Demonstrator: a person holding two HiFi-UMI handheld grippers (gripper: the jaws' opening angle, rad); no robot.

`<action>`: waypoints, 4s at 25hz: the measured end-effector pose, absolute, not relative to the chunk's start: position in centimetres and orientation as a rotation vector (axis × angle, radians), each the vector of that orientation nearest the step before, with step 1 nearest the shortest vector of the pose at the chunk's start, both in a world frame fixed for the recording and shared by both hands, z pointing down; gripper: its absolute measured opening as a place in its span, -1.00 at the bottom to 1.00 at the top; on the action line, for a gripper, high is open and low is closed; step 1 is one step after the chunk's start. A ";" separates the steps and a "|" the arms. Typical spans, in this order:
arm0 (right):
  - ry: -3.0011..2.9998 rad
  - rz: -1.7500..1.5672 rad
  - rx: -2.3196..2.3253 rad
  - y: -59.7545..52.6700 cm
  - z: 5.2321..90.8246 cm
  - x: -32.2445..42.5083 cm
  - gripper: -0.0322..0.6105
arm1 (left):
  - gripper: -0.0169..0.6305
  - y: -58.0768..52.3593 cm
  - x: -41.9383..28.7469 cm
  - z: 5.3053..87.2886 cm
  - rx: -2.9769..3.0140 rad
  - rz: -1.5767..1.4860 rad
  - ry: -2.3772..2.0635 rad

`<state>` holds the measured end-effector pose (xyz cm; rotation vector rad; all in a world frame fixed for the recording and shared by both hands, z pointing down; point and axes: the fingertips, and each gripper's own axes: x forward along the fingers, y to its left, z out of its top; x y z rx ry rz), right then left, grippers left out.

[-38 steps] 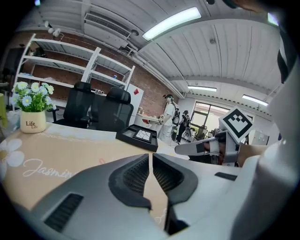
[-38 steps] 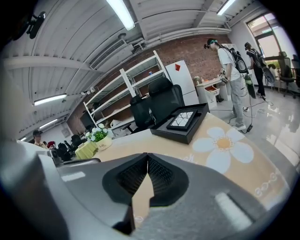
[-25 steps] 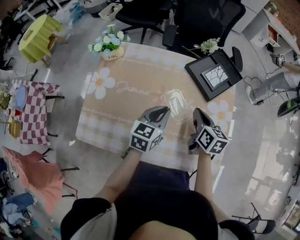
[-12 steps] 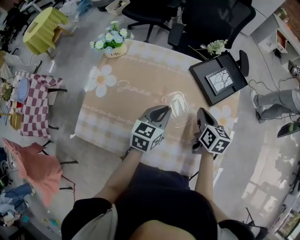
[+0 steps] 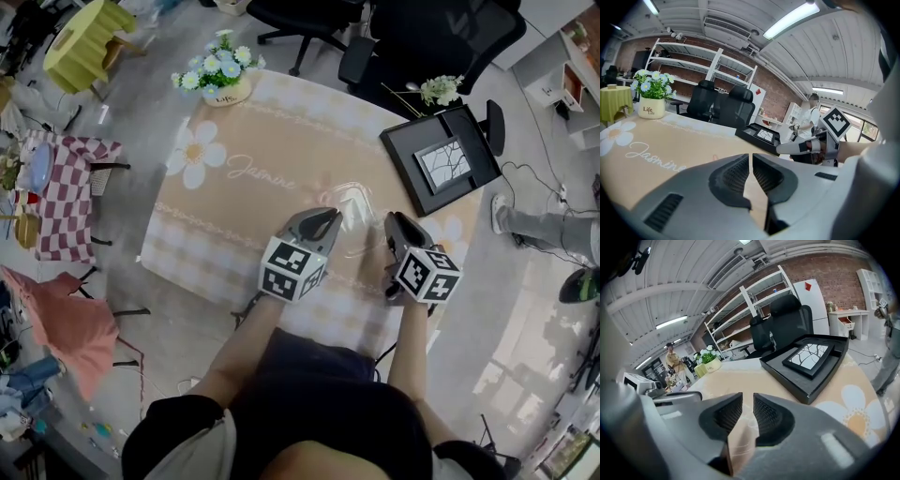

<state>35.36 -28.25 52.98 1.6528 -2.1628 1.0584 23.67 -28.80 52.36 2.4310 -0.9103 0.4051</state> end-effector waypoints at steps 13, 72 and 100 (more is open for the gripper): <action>-2.135 1.022 1.411 -29.0 56.5 34.3 -0.51 | -0.85 -29.9 23.1 54.1 2.368 0.430 -0.981; -2.036 0.950 1.654 -26.7 52.7 33.2 -0.77 | -0.85 -28.1 20.0 50.1 2.478 0.401 -0.913; -2.142 0.725 1.978 -23.9 41.3 27.1 -0.75 | -0.85 -28.5 13.1 40.0 2.728 0.211 -0.845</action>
